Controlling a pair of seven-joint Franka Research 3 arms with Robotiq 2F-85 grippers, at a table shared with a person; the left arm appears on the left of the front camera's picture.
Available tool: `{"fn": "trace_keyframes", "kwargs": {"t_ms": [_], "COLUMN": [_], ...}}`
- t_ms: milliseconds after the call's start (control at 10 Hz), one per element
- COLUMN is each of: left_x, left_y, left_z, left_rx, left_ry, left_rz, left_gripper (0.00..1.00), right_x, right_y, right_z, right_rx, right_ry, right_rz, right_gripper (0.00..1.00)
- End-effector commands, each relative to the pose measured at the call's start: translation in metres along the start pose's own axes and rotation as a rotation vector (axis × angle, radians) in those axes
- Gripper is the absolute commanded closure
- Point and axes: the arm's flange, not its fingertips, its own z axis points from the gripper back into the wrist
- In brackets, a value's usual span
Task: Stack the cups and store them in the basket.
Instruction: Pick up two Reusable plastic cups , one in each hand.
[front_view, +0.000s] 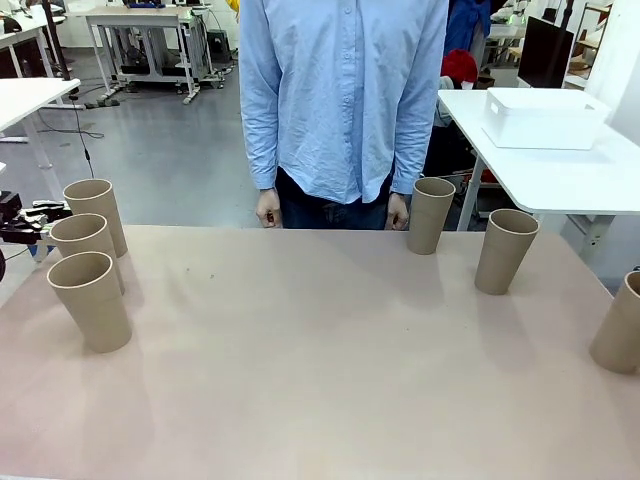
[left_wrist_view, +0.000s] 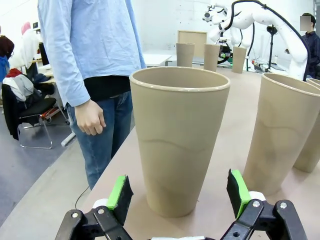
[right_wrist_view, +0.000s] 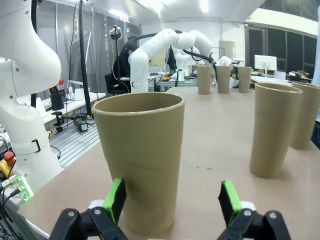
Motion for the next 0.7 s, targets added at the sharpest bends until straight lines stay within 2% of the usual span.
{"fn": "trace_keyframes", "kwargs": {"t_ms": [0,600], "left_x": [0.007,0.009], "left_y": [0.0,-0.004], "left_z": [-0.001,-0.004], "left_rx": [0.001,0.005], "left_ry": [-0.034,-0.055], "left_rz": [0.005,0.013], "left_gripper": [0.0,0.0], "right_x": [-0.013,-0.019], "right_y": [0.017,0.026], "right_z": [-0.005,-0.017], "right_rx": [0.042,0.042], "right_ry": [0.011,0.013], "right_rz": [0.059,0.049], "right_gripper": [0.0,0.0]}}
